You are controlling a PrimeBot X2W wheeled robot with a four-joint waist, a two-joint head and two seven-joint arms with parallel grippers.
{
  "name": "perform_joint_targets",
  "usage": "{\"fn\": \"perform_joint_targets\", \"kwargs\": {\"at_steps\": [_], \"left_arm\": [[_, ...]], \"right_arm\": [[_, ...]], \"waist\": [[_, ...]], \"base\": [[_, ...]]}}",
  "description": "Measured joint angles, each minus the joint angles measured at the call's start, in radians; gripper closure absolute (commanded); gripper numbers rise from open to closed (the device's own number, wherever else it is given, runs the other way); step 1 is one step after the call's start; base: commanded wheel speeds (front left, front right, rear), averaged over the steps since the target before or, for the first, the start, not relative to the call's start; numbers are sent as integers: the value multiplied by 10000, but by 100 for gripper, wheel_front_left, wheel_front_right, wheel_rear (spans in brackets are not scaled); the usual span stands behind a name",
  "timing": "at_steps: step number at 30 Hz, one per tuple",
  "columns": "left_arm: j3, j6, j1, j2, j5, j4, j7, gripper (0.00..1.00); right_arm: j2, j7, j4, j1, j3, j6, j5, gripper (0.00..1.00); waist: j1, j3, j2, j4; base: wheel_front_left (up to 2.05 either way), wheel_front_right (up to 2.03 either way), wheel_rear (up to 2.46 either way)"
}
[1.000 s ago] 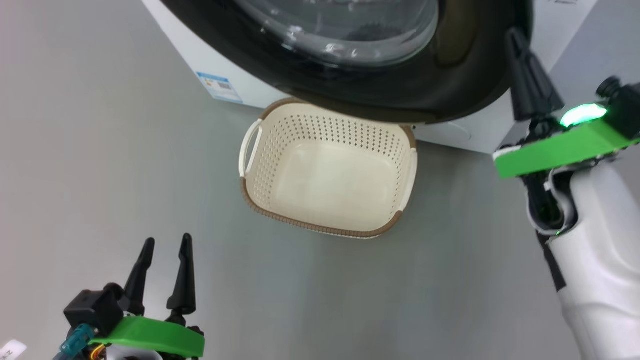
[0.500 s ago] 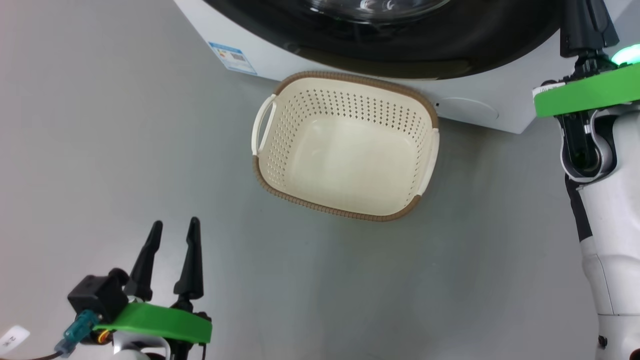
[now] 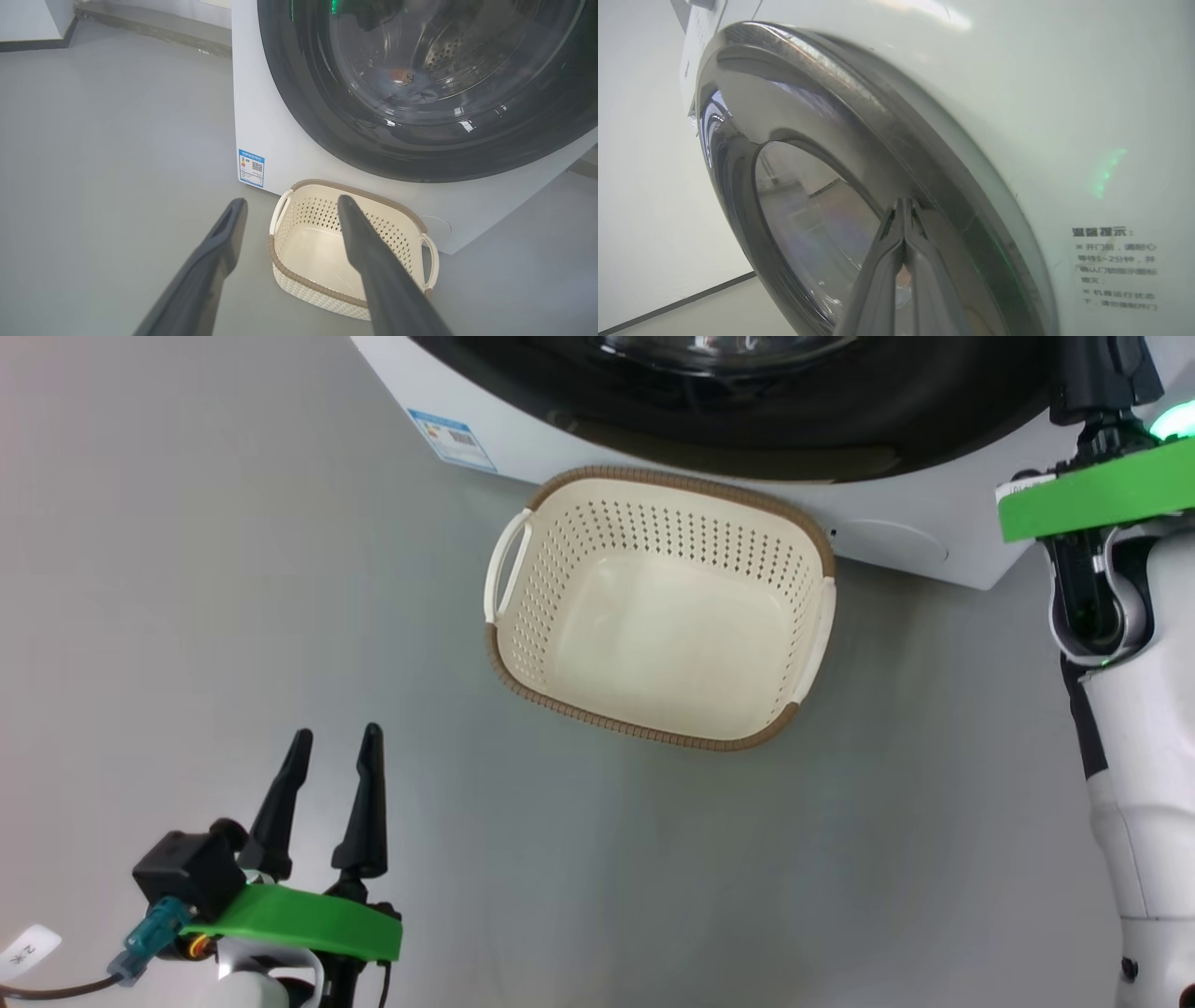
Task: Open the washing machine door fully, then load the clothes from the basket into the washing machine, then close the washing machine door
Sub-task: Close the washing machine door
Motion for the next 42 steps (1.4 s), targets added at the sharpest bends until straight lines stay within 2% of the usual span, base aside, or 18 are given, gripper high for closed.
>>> {"fn": "perform_joint_targets", "kwargs": {"at_steps": [2, 3, 4, 5, 6, 16, 22, 42], "left_arm": [[35, 0, 4, 0, 15, 58, 0, 0], [52, 0, 14, 0, 21, 82, 0, 0], [75, 0, 29, 0, 59, 119, 0, 0], [111, 0, 37, -2, 125, 159, 0, 0], [151, 0, 37, -2, 169, 199, 0, 0], [439, 0, 421, 4, 681, 477, 0, 0], [589, 0, 678, 8, 1035, 593, 0, 0], [738, 0, 1325, 378, 1041, 723, 0, 0]], "right_arm": [[-54, 0, -42, 211, 125, -4, 12, 74], [-81, 0, -61, 385, 244, -4, 12, 56], [-102, 0, -73, 612, 364, -6, 12, 7], [-96, 0, -84, 881, 447, -6, 12, 7], [-98, 2, -98, 1150, 554, -6, 12, 0], [-232, 2, -190, 3549, 953, -6, 48, 0], [-194, 4, -192, 4742, 748, -6, 48, 0], [-236, 4, -474, 7249, 50, -6, 4, 0]], "waist": [[0, -133, 1, -33], [0, -208, 1, -58], [-1, -287, 1, -87], [-1, -371, 0, -122], [-1, -454, 0, -163], [-1, -1281, 0, -860], [-1, -1788, 0, -1416], [-1, -3140, 0, -3265]], "base": [[0, 0, 0], [0, 0, 0], [0, 0, 0], [0, 0, 0], [0, 0, 0], [0, 0, 0], [0, 0, 0], [0, 0, 0]]}}
